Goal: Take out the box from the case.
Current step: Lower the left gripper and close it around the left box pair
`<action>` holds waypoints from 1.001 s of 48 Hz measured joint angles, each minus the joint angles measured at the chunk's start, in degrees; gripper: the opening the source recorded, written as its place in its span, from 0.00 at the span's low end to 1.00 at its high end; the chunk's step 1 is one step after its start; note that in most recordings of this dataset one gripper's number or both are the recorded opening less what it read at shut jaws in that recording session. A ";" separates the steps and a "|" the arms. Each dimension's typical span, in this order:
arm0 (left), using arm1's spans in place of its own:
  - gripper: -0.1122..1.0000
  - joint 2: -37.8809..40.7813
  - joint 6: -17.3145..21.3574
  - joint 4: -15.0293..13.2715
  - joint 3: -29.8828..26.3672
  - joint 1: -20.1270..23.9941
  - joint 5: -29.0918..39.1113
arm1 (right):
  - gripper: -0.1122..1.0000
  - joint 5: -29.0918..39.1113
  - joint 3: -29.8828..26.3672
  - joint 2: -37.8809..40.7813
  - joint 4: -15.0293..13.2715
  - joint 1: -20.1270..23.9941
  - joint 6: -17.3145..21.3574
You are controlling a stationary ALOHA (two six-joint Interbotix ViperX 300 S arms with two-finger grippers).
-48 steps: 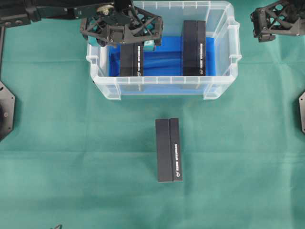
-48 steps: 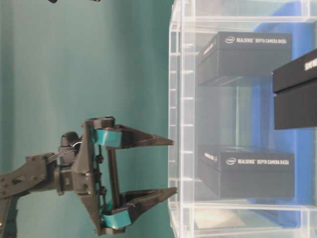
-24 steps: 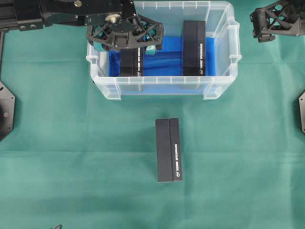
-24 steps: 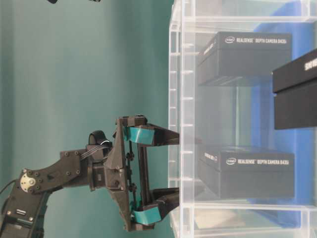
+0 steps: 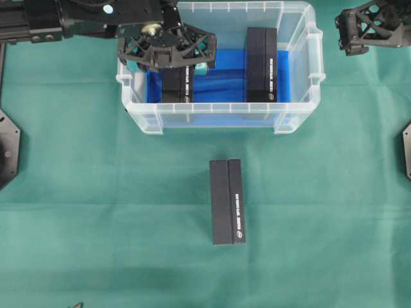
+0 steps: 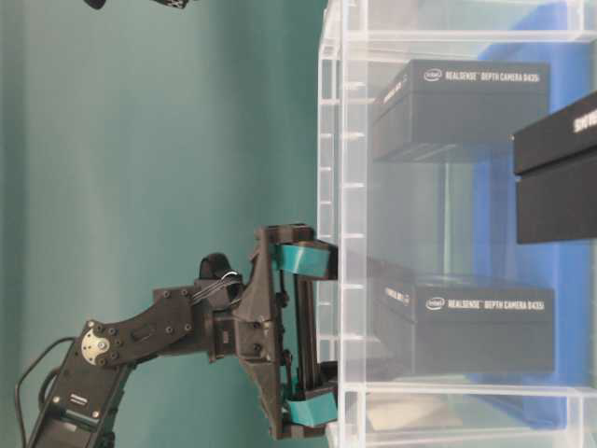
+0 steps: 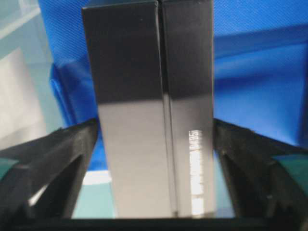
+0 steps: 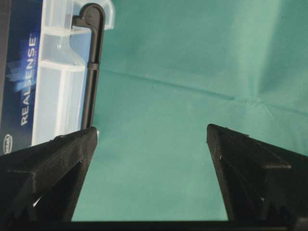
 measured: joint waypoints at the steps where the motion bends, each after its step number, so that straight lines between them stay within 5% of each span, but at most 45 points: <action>1: 0.98 0.00 0.00 0.00 0.09 -0.09 -0.26 | 0.93 -0.09 0.09 0.00 0.00 0.00 0.00; 15: 0.96 -0.09 0.00 0.09 0.53 -0.09 -0.97 | 0.93 -0.18 0.00 0.00 0.00 0.00 0.00; 24: 0.65 -0.09 0.09 0.09 0.44 -0.18 -0.88 | 0.93 -0.26 0.00 0.00 0.00 0.00 0.00; 48: 0.65 -0.18 0.35 -0.44 0.44 -0.09 -0.26 | 0.93 -0.35 0.00 0.00 0.00 0.00 0.00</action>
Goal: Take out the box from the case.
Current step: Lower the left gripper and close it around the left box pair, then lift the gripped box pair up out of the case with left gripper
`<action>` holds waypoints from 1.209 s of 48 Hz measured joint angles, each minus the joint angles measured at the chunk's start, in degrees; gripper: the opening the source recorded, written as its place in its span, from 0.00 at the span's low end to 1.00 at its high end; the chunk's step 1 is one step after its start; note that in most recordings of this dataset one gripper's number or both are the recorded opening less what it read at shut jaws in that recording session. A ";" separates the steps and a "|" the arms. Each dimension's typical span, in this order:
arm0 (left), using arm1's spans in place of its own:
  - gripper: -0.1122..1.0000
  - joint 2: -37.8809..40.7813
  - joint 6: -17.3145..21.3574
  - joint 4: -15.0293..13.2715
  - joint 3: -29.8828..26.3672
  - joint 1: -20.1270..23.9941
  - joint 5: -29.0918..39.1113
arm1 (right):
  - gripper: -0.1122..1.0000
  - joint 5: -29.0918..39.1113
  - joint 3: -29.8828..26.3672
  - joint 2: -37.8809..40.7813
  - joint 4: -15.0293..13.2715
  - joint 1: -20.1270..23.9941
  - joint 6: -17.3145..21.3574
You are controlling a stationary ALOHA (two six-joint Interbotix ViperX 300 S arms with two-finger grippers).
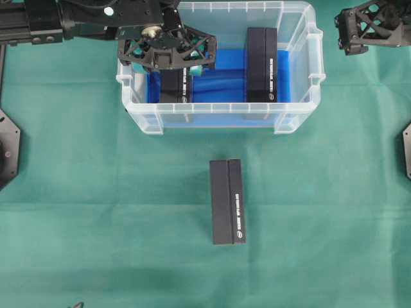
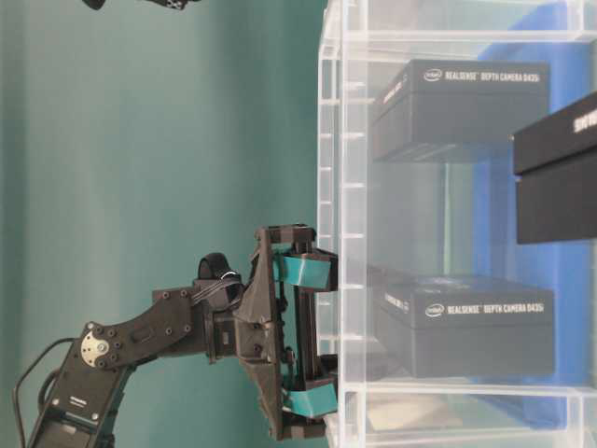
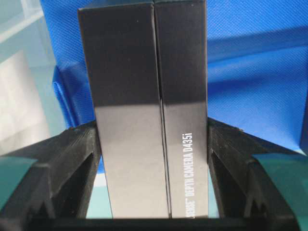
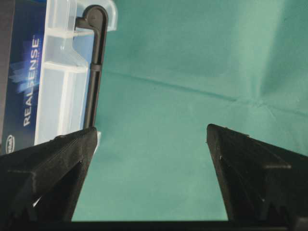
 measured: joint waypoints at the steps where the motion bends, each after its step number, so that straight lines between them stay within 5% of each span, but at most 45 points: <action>1: 0.65 0.00 0.00 -0.09 0.00 0.00 0.09 | 0.93 -0.09 0.00 0.00 0.00 0.00 0.00; 26: 0.65 -2.29 0.18 -0.53 -2.46 0.00 8.26 | 0.93 -2.55 0.00 0.00 0.00 0.00 0.00; 58: 0.65 -2.99 1.76 -0.88 -21.09 -0.53 22.85 | 0.93 -3.08 0.00 0.00 0.00 0.00 0.00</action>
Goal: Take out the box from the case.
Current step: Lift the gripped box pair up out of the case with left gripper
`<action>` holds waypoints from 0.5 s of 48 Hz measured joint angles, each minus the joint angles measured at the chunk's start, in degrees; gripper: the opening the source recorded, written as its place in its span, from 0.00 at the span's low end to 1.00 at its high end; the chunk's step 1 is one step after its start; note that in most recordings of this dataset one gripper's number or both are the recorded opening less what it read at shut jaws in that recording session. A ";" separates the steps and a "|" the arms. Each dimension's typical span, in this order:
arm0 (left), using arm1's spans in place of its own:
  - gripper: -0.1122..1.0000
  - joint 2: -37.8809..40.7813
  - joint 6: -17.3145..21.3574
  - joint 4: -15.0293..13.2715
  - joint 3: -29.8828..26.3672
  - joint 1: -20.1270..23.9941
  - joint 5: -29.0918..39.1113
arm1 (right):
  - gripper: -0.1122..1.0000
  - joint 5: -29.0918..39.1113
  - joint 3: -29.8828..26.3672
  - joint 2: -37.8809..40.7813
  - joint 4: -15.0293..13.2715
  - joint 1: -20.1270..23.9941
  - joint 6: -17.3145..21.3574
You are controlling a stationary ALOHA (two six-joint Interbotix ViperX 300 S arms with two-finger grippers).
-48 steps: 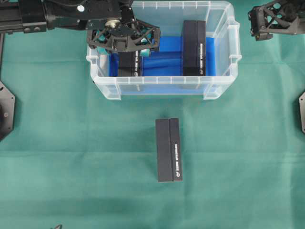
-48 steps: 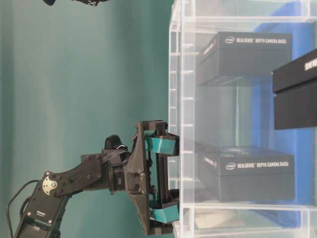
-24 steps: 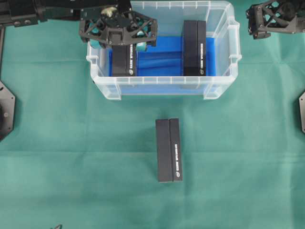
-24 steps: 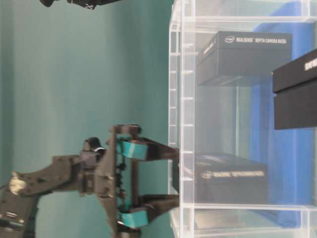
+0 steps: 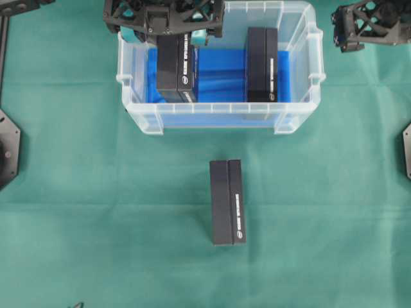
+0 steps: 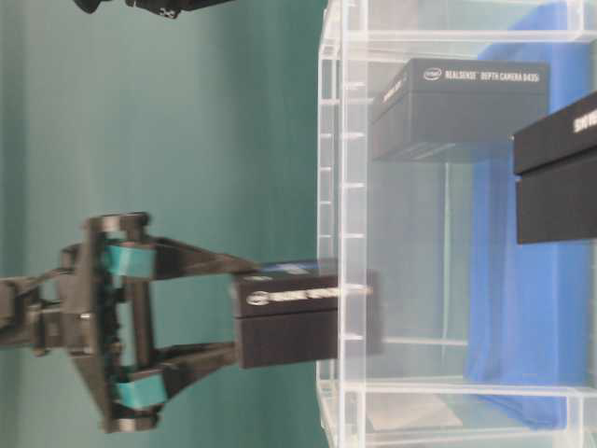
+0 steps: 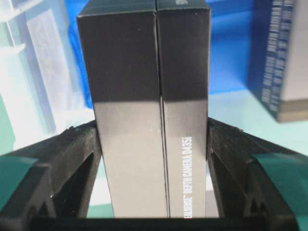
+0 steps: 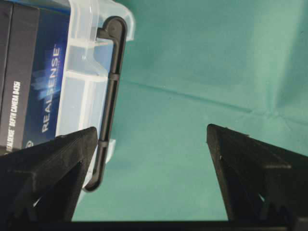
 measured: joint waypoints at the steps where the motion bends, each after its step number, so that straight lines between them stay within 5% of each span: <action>1: 0.65 -0.09 0.00 0.00 -0.26 0.00 0.35 | 0.93 -0.09 0.09 0.00 0.00 0.00 0.00; 24: 0.65 -1.58 0.00 0.09 -7.29 -0.26 7.03 | 0.93 -0.70 0.00 0.00 0.00 0.00 0.00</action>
